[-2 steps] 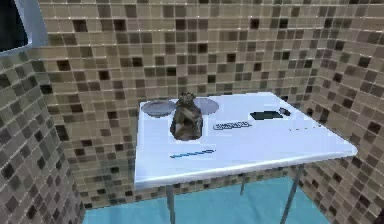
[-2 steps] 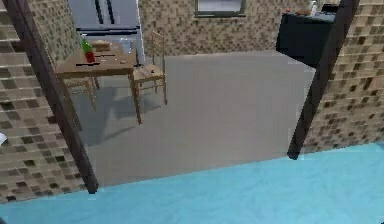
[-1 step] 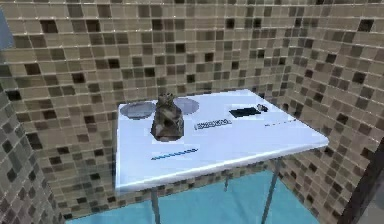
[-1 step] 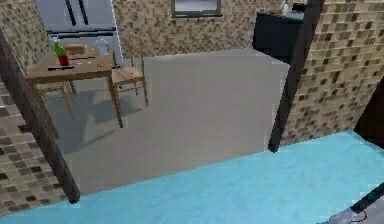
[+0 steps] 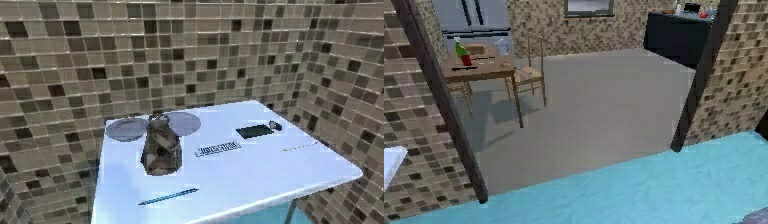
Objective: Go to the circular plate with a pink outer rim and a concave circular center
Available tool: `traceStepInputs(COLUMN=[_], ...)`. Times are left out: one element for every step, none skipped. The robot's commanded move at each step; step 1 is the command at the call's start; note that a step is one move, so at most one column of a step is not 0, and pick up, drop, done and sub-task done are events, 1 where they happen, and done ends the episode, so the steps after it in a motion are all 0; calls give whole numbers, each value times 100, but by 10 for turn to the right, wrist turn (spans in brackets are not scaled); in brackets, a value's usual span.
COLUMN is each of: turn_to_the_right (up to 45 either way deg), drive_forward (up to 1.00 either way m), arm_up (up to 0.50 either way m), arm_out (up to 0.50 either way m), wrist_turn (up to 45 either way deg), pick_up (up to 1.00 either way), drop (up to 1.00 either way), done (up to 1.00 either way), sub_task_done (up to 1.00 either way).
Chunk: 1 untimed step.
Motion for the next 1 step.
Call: traceStepInputs(turn_to_the_right=[-30], drive_forward=[0], arm_up=[0], arm_out=[0], wrist_turn=[0], pick_up=[0], drop=[0], done=[0], sub_task_done=[0])
